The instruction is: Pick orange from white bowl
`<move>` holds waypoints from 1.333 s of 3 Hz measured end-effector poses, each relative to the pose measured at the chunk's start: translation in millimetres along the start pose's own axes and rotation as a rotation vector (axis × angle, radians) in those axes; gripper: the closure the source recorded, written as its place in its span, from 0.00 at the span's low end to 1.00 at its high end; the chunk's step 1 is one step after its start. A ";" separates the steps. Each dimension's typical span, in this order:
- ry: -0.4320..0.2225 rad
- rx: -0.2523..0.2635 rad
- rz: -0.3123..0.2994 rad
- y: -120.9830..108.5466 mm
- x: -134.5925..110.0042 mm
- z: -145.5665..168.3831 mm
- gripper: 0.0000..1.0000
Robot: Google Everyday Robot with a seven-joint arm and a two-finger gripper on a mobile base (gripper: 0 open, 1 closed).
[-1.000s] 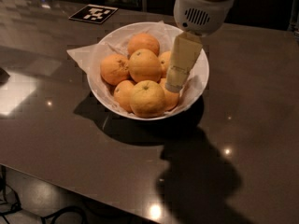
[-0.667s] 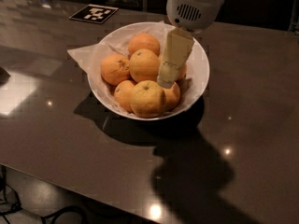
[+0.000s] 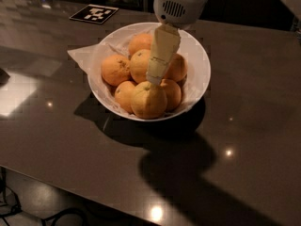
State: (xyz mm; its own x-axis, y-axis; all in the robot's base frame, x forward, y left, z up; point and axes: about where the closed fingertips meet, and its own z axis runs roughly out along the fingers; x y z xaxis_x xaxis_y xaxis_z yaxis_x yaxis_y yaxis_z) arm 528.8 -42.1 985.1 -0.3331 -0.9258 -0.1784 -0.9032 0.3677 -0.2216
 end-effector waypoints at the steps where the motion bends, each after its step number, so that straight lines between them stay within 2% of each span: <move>1: 0.007 -0.028 -0.015 0.2 -12.7 10.0 0.01; 2: 0.011 -0.047 -0.018 -0.1 -22.3 16.3 0.10; 4: 0.015 -0.072 -0.021 0.4 -36.7 23.6 0.17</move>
Offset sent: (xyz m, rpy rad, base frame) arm 0.0017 0.0185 -0.0193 -0.0450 0.1338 0.0193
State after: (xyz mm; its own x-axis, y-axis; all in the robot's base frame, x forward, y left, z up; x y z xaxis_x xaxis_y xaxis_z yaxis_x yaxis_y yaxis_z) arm 547.0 -5.9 968.9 -0.3175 -0.9347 -0.1595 -0.9270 0.3414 -0.1555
